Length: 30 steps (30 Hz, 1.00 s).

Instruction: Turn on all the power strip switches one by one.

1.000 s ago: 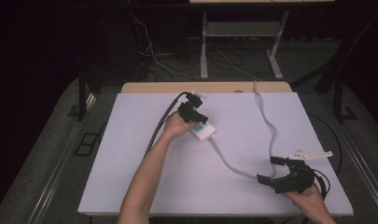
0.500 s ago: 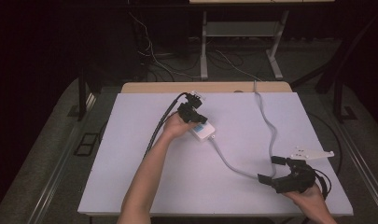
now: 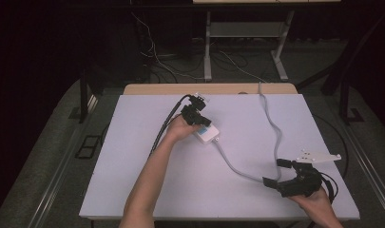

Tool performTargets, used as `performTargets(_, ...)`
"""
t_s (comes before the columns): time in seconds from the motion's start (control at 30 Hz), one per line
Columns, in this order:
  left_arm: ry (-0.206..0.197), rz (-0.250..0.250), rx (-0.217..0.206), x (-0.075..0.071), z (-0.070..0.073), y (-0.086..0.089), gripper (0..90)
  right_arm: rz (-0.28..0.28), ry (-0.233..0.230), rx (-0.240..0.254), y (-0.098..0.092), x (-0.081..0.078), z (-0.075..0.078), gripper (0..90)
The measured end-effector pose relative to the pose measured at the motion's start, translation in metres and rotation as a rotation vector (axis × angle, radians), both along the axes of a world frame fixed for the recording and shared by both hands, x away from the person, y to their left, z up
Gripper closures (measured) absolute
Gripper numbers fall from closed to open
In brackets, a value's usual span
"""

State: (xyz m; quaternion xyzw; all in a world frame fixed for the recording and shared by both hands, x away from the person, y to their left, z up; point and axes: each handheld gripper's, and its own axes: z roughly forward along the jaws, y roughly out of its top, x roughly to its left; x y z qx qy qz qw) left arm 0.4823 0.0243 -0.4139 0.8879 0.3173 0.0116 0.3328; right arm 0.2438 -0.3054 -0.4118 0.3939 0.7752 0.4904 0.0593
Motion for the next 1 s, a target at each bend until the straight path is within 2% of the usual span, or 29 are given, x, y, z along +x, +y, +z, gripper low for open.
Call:
performTargets(0.1, -0.008, -0.005, 0.01, 0.0, 0.001, -0.001, 90.0, 0.001, 0.002, -0.001, 0.0, 0.001, 0.0, 0.3)
performTargets(0.33, -0.002, 0.019, -0.005, -0.001, 0.001, -0.001, 90.0, -0.001, 0.008, 0.001, 0.0, 0.002, -0.002, 0.3)
performTargets(0.5, -0.022, 0.019, 0.023, -0.003, 0.003, -0.001, 89.9, 0.002, 0.005, -0.004, 0.0, 0.002, -0.002, 0.3)
performTargets(0.6, -0.018, 0.022, 0.01, -0.003, 0.005, -0.001, 89.9, 0.0, 0.008, -0.002, 0.0, 0.002, -0.002, 0.3)
performTargets(0.73, -0.02, 0.028, 0.012, 0.0, 0.008, 0.004, 89.9, 0.0, 0.008, -0.004, 0.001, 0.002, -0.002, 0.3)
performTargets(1.0, -0.043, 0.046, -0.005, 0.003, 0.021, 0.017, 89.9, 0.001, 0.011, -0.006, 0.001, 0.003, -0.004, 0.3)
